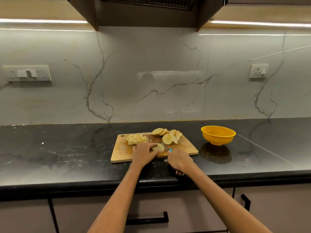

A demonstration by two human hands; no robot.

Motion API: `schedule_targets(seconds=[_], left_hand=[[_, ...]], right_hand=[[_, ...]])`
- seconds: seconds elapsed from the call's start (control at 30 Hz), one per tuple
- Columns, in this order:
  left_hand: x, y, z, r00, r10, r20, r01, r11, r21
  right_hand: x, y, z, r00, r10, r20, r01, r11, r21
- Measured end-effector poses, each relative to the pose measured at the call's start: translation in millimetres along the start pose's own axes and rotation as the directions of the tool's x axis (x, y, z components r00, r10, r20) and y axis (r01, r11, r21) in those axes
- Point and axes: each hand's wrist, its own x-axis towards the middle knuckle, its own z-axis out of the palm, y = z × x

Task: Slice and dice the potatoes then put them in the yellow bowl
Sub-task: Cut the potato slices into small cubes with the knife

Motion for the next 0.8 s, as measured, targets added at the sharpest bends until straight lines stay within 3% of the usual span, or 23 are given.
schedule_targets(seconds=[0.2, 0.43, 0.53, 0.8], left_hand=[[2, 1, 1, 1.000, -0.019, 0.009, 0.019, 1.000, -0.017], [1, 2, -1, 1.000, -0.010, 0.013, 0.010, 0.999, -0.031], [0, 2, -1, 1.000, -0.013, 0.009, 0.013, 1.000, -0.024], [-2, 3, -1, 1.000, -0.013, 0.012, 0.013, 1.000, -0.005]], right_hand=[[0, -7, -5, 0.994, 0.072, 0.083, -0.065, 0.995, -0.082], [4, -28, -16, 0.956, 0.136, 0.259, -0.132, 0.991, -0.035], [-3, -24, -13, 0.960, 0.131, 0.247, -0.123, 0.991, -0.046], [-48, -12, -3, 0.998, -0.048, 0.040, 0.059, 0.939, -0.339]])
